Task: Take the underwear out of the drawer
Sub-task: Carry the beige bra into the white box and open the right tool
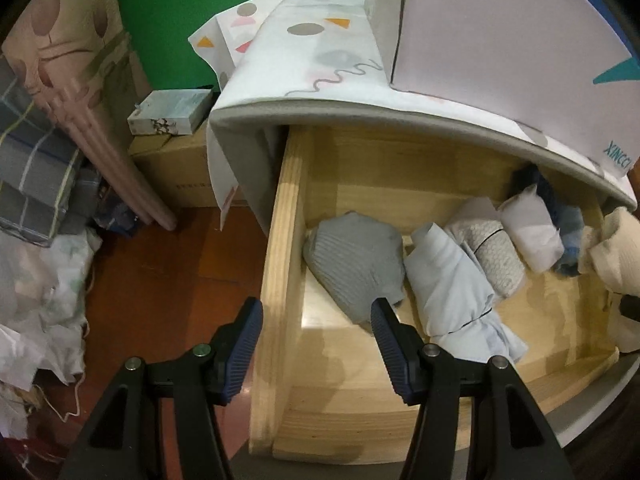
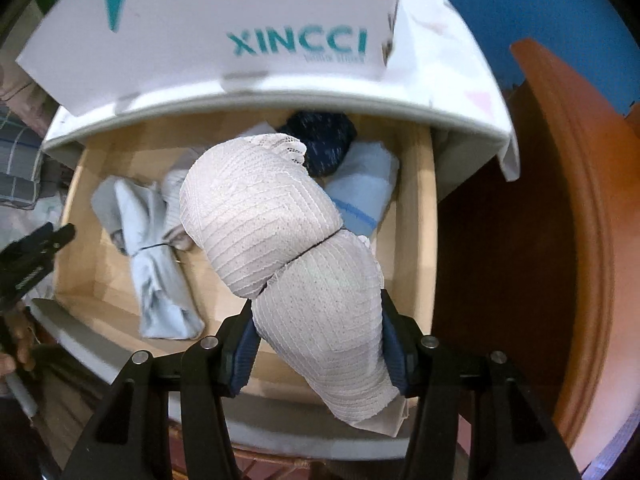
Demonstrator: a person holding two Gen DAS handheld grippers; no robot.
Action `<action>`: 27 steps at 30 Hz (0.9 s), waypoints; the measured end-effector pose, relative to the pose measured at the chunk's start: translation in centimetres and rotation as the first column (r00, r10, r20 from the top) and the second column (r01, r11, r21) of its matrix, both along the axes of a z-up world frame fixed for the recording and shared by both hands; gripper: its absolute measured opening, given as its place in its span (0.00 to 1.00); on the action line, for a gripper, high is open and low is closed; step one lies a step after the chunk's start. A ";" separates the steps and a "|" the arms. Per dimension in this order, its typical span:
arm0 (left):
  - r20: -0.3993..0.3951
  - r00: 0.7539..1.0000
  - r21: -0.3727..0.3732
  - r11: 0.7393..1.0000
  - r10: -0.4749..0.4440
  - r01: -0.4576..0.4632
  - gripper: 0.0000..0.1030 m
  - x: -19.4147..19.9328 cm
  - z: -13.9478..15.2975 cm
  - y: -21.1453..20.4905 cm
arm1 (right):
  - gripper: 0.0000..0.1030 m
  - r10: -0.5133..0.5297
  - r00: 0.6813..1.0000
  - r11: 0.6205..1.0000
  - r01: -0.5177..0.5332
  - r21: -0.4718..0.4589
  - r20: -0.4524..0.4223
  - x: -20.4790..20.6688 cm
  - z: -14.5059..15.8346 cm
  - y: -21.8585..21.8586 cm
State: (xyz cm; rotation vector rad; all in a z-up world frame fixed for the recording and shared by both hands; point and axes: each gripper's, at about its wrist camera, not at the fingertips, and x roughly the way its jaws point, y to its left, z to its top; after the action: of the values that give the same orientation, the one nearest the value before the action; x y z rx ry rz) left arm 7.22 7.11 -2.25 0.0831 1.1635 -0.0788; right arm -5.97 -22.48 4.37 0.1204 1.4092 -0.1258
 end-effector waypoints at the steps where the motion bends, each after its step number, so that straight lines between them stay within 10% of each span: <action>1: 0.003 1.000 -0.002 1.000 -0.001 0.001 0.56 0.0 0.0 0.0 | 0.48 0.002 1.000 1.000 -0.002 0.004 0.005 0.0 0.6 0.0; 27: 0.037 0.999 -0.015 1.000 0.015 -0.015 0.56 -0.1 0.4 0.3 | 0.49 0.054 0.958 0.997 -0.036 -0.068 0.281 9.2 19.5 2.2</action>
State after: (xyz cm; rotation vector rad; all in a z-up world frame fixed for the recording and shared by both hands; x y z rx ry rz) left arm 7.10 7.46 -1.86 0.0624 1.1266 -0.0724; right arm 3.26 -20.27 23.85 0.0518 1.1199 -0.1102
